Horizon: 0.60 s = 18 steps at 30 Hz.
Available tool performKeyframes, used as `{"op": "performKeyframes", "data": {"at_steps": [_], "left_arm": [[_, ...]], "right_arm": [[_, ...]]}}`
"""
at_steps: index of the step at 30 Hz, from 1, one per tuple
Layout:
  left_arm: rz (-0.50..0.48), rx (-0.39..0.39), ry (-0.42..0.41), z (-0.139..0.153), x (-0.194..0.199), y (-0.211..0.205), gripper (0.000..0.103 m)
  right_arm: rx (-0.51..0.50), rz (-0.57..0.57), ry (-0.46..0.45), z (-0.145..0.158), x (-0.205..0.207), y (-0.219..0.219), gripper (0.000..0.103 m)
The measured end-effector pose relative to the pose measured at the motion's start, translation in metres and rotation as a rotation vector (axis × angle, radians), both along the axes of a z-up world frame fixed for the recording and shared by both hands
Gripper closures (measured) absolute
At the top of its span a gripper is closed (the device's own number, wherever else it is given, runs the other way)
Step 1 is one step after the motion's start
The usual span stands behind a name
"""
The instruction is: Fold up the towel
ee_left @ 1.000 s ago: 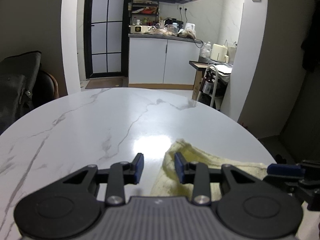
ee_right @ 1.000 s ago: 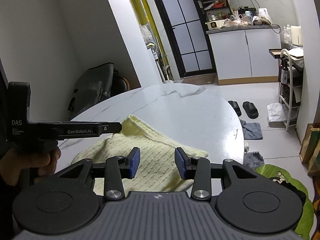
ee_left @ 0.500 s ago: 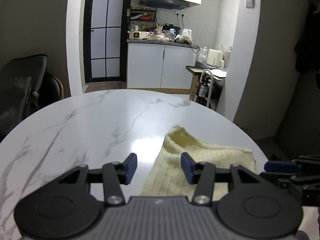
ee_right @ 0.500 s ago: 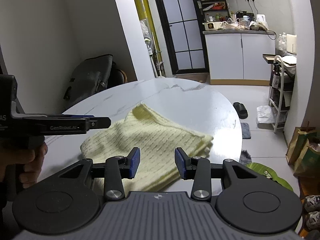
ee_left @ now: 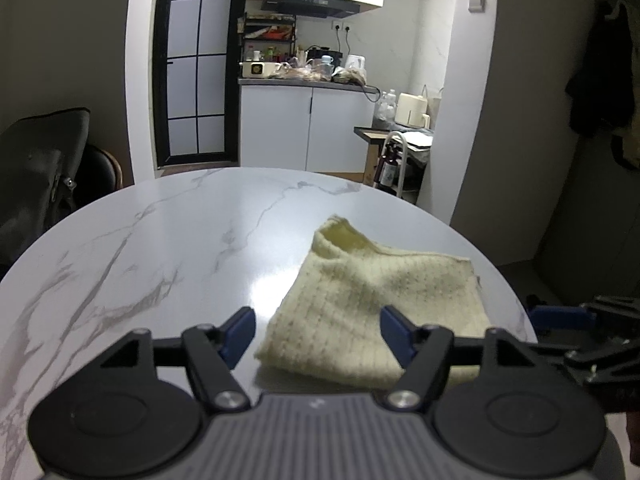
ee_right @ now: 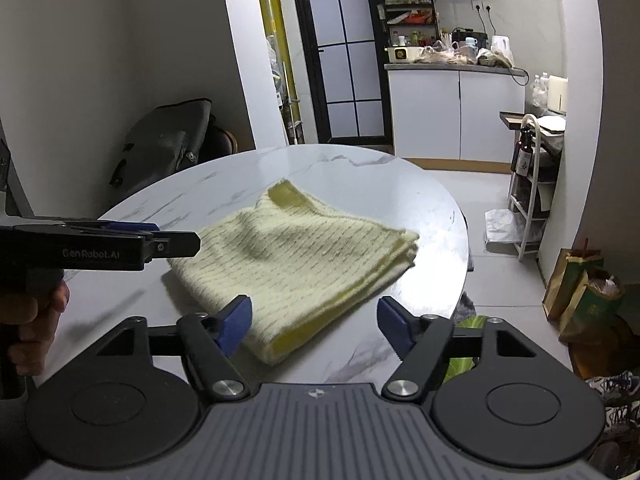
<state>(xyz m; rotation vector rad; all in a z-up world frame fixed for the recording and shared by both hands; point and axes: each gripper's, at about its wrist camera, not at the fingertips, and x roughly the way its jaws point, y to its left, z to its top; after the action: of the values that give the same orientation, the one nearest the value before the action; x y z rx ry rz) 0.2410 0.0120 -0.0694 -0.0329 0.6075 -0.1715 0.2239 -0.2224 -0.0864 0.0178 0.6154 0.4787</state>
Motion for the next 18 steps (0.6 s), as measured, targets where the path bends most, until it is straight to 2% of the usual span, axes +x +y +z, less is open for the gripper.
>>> {"op": "performKeyframes", "data": {"at_steps": [6, 9, 10, 15, 18], "left_arm": [[-0.020, 0.044, -0.021, -0.003, -0.012, -0.005, 0.020], [-0.046, 0.128, -0.060, -0.004, -0.018, -0.014, 0.015], [-0.050, 0.133, -0.072, -0.004, -0.021, -0.016, 0.014], [-0.073, 0.084, -0.074, -0.007, -0.033, -0.013, 0.013], [-0.081, 0.087, -0.082, -0.006, -0.039, -0.011, 0.010]], "right_arm": [[-0.015, -0.004, -0.003, -0.003, -0.015, 0.003, 0.018], [-0.023, -0.002, 0.001, -0.004, -0.020, 0.004, 0.015], [-0.025, -0.002, 0.003, -0.004, -0.022, 0.004, 0.015], [-0.023, -0.006, -0.006, -0.005, -0.031, 0.006, 0.013], [-0.023, -0.019, -0.019, -0.005, -0.036, 0.008, 0.006]]}}
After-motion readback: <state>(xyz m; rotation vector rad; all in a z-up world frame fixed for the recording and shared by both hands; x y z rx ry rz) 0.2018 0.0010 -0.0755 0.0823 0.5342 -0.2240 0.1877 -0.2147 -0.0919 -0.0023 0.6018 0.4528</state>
